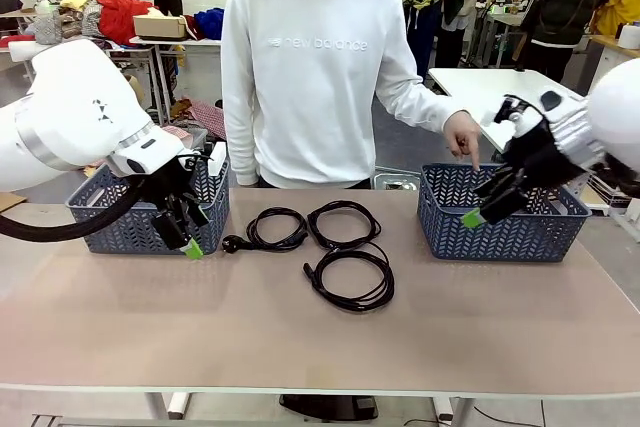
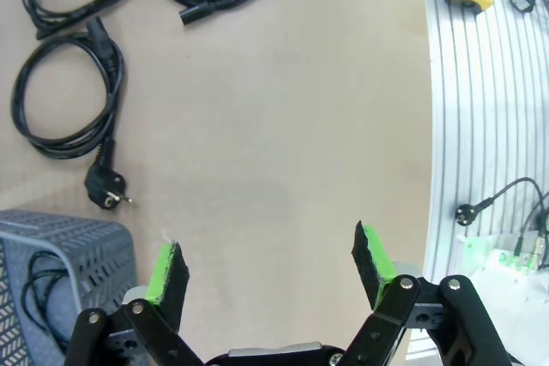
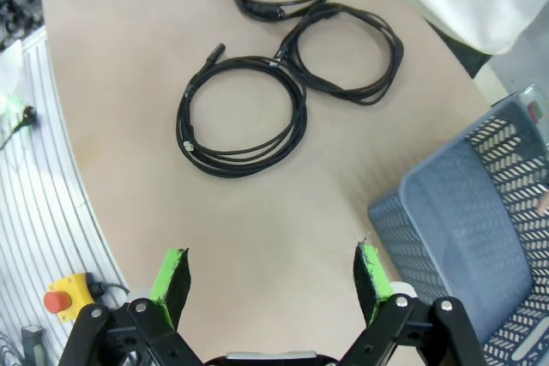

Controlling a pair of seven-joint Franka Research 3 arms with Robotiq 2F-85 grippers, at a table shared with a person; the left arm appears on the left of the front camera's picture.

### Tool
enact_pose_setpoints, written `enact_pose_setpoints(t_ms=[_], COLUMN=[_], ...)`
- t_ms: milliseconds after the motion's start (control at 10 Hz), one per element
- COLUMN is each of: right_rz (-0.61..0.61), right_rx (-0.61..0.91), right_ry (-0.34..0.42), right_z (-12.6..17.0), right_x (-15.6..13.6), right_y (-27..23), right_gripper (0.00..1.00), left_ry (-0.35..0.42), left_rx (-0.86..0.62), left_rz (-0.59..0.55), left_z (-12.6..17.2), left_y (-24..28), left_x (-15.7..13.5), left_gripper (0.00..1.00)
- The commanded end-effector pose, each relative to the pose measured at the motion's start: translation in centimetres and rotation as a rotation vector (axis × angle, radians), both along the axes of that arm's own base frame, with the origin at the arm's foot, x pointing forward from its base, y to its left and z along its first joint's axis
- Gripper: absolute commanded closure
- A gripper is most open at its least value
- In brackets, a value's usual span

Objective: Organize the cables according to human instructions.
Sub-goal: Pick up a bundle of cables and place it in the basket indicated by the human.

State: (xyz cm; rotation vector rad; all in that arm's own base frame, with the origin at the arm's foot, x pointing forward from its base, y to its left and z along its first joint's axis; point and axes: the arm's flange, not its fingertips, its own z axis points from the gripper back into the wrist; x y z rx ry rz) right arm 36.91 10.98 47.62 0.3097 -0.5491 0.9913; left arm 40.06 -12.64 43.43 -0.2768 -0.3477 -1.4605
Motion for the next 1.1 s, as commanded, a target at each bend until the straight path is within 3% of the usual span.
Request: enact_pose_setpoints(t_ms=[0, 400, 1000], right_rz=[-0.032, -0.002, -0.006], right_rx=[-0.064, -0.155, -0.224], right_ry=[0.036, 0.115, 0.137], right_z=[-0.1, -2.9, -6.7], right_x=[2.1, 4.1, 5.7], right_y=[3.3, 9.1, 13.6], right_gripper=[0.00, 0.00, 0.00], left_ry=[-0.003, -0.003, -0.003], left_rx=[0.000, 0.000, 0.000], left_rz=[0.003, 0.003, 0.003], left_z=[0.0, 0.0, 0.0], left_y=[-0.1, -0.1, -0.1], left_x=[0.1, 0.1, 0.1], left_gripper=[0.00, 0.00, 0.00])
